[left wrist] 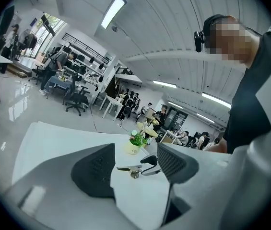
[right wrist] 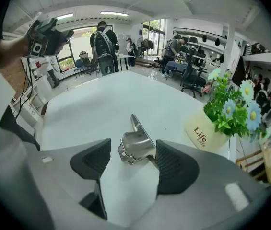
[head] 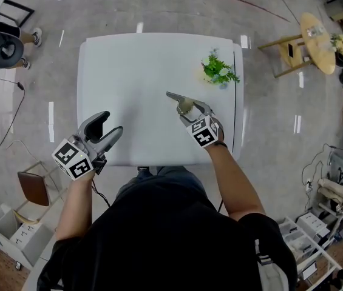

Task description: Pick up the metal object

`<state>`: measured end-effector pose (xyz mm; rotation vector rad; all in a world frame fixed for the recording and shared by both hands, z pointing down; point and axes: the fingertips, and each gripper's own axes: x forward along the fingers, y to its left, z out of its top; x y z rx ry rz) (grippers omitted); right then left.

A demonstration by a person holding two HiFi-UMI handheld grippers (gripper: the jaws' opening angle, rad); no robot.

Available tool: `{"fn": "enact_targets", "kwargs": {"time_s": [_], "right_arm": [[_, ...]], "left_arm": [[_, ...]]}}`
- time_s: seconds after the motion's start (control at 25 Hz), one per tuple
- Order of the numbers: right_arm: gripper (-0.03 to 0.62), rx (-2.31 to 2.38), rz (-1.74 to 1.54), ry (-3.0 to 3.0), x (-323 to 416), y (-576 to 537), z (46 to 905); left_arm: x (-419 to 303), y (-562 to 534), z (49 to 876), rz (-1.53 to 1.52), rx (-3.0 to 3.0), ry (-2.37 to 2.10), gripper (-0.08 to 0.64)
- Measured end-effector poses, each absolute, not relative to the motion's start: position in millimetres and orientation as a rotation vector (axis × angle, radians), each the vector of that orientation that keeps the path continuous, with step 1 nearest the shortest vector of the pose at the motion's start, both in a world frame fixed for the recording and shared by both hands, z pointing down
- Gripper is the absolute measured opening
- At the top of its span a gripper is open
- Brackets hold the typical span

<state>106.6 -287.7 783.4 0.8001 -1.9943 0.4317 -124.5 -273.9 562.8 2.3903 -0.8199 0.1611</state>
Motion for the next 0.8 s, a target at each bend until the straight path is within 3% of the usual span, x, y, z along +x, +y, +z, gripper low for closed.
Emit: {"fn": "enact_targets", "kwargs": {"time_s": [0.8], "right_arm": [[0.275, 0.675, 0.180, -1.857, 113, -290, 818]], "left_arm": [[-126, -275, 573, 0.149, 2.350, -0.841, 0.263]]}}
